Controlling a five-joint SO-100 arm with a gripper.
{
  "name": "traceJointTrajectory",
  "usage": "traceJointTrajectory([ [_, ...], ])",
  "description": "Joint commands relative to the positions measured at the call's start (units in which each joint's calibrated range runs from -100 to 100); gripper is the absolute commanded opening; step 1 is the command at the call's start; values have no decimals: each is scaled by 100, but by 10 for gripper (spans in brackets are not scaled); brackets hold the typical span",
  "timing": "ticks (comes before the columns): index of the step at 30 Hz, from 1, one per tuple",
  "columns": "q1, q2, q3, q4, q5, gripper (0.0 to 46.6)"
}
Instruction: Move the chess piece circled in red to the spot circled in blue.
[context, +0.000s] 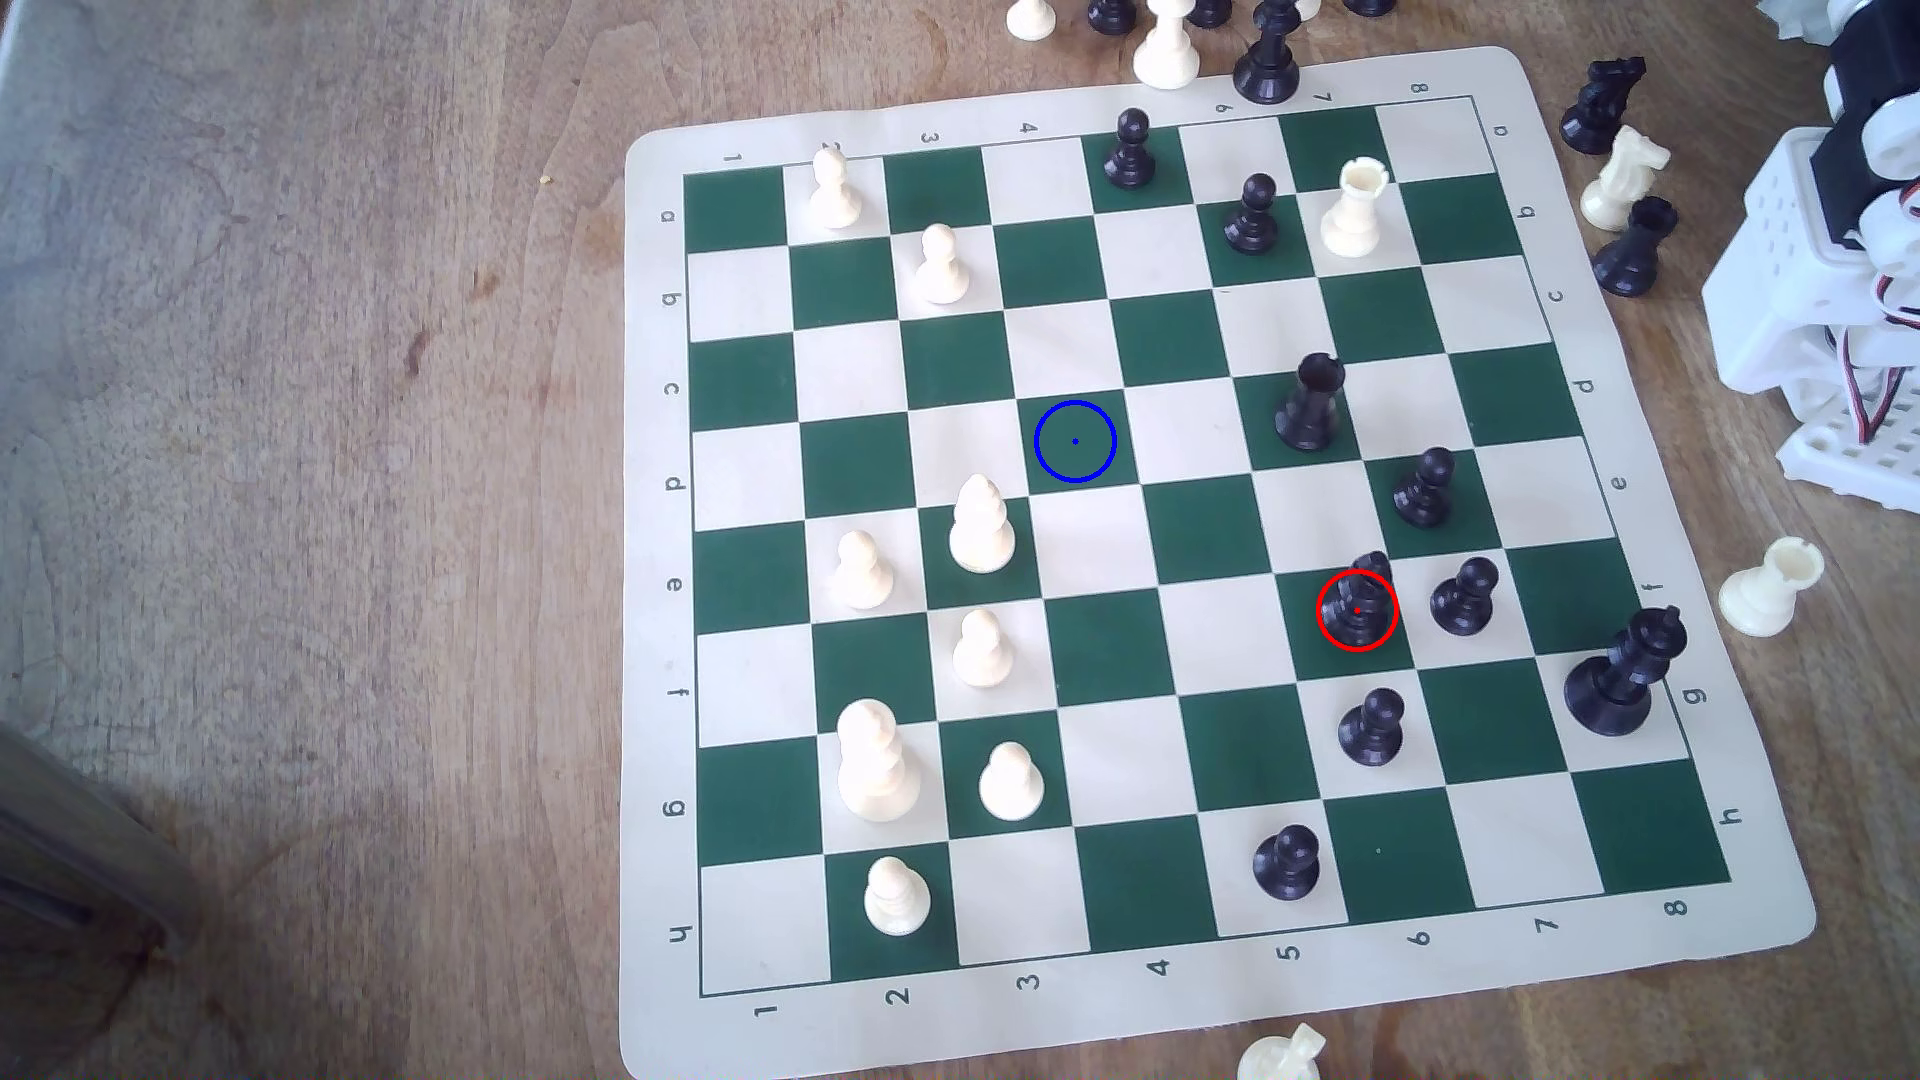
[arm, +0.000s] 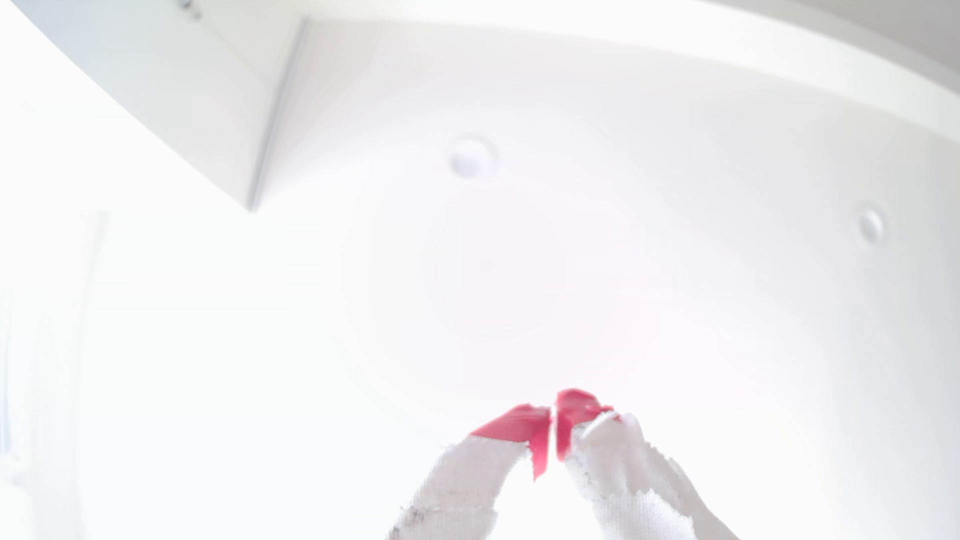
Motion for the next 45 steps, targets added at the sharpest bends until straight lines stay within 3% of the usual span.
traceJointTrajectory([
  [1, -6, -20, 90, -119, 39, 2],
  [22, -61, -28, 90, 119, 10, 2],
  [25, -444, -28, 90, 954, 15, 8],
  [26, -530, -28, 90, 1183, 29, 29],
  [27, -734, -28, 90, 1798, 34, 79],
  [30, -984, -20, 90, 2862, 73, 74],
  [32, -1070, -20, 90, 3968, 498, 2],
  [33, -1070, -20, 90, 4361, 542, 2],
  [36, -1047, -20, 90, 6065, 498, 2],
  [39, -953, -20, 90, 7555, 78, 2],
  [45, -1203, -20, -100, 10168, 78, 2],
])
